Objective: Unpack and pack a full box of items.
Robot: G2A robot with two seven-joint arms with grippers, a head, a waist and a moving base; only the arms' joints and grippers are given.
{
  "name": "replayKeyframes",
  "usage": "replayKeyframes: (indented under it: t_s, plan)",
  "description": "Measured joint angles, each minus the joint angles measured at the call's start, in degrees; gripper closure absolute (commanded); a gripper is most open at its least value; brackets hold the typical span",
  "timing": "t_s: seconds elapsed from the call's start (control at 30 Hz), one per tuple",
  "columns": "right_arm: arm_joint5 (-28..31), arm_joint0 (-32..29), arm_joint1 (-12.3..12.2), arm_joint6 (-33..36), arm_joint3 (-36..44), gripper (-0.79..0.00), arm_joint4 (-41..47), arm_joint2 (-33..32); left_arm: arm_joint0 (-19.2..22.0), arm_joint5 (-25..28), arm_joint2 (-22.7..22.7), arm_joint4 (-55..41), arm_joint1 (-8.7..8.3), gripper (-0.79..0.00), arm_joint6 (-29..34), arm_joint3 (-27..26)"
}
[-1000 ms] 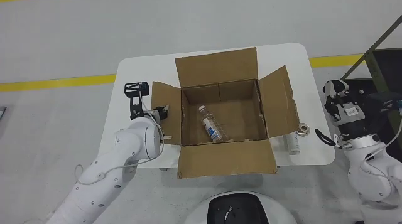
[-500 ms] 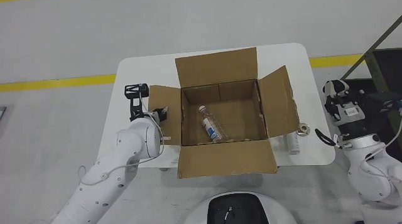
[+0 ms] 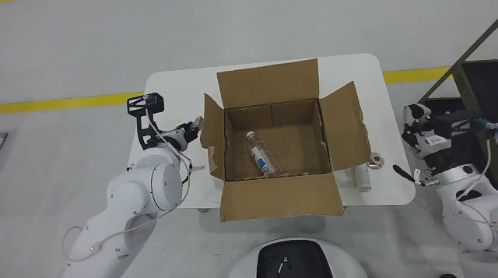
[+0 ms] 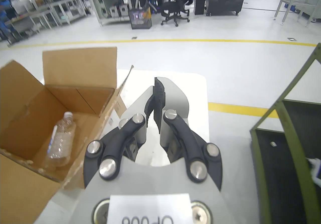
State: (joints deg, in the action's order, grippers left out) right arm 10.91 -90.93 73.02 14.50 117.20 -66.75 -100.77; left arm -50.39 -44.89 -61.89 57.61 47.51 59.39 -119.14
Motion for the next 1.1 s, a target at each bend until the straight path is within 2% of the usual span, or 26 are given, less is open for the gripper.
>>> replayKeyframes:
  t_s: [0.23, 0.63, 0.8, 0.87, 0.93, 1.03, 1.1]
  plan:
    - [3.71, -1.7, -0.82, 11.78, 0.24, 0.0, -8.07, 0.04, -3.62, -2.56, -5.42, -1.46, 0.12, -0.785, -2.55, 1.53]
    - [4.78, -1.7, -0.93, 13.29, -0.6, 0.0, -9.19, 0.95, -3.64, -2.68, -5.48, -1.58, 0.14, -0.785, -2.67, 1.57]
    - [1.69, 1.71, -0.97, 25.39, -3.64, 0.0, -13.92, 5.67, -3.65, -2.68, -5.48, -1.58, 0.14, -0.785, -2.67, 1.57]
    - [0.71, 3.52, -0.89, 29.63, -4.73, -0.105, -14.82, 7.81, -3.65, -2.68, -5.48, -1.58, 0.14, -0.785, -2.67, 1.57]
    - [-0.22, 4.98, -0.81, 32.29, -5.71, -0.16, -14.86, 9.18, -3.65, -2.68, -5.48, -1.58, 0.14, -0.785, -2.67, 1.57]
    - [-1.31, 6.79, -0.74, 35.22, -7.31, -0.32, -15.29, 10.7, -3.65, -2.68, -5.48, -1.58, 0.15, -0.785, -2.67, 1.57]
    - [-1.2, 7.82, -0.74, 36.86, -8.38, -0.339, -15.3, 11.44, -3.65, -2.68, -5.48, -1.58, 0.15, -0.785, -2.67, 1.57]
